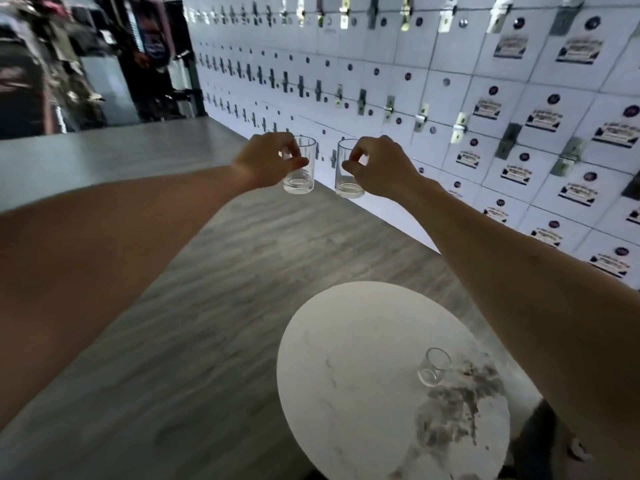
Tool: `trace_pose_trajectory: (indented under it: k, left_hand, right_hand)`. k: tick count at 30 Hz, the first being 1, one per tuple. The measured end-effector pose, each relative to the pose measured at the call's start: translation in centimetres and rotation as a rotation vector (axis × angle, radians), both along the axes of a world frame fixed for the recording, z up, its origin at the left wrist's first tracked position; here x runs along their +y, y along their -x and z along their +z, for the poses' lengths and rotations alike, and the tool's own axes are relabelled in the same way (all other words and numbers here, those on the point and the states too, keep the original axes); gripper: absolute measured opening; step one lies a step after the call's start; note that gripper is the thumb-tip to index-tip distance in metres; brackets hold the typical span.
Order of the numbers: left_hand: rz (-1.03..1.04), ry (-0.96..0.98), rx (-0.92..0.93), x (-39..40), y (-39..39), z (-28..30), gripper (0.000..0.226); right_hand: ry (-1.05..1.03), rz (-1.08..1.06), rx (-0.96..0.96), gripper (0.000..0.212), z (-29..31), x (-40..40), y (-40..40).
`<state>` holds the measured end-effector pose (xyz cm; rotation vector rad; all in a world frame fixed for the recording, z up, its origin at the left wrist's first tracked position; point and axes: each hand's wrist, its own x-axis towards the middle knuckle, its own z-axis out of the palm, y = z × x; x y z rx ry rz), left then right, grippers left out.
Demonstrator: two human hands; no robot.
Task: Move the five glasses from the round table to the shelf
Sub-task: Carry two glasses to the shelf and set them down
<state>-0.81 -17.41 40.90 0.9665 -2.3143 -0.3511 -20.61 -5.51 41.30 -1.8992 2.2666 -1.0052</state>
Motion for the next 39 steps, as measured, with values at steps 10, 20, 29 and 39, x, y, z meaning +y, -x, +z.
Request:
trace_pose_trajectory:
  k: [10, 20, 29, 39]
  left_hand:
    - [0.286, -0.004, -0.029, -1.0, -19.6, 0.8, 0.018]
    - [0.589, -0.017, -0.012, 0.4, -45.7, 0.7, 0.016]
    - [0.870, 0.007, 0.027, 5.8, -67.1, 1.5, 0.016]
    - [1.252, 0.040, 0.032, 16.4, -85.5, 0.5, 0.016]
  right_hand:
    - [0.017, 0.289, 0.041, 0.019, 1.4, -6.1, -17.3]
    - [-0.056, 0.548, 0.031, 0.013, 2.1, -10.9, -42.0]
    - [-0.037, 0.804, 0.032, 0.014, 2.4, -12.0, -63.4]
    - [-0.035, 1.195, 0.074, 0.015, 2.0, -9.1, -86.2]
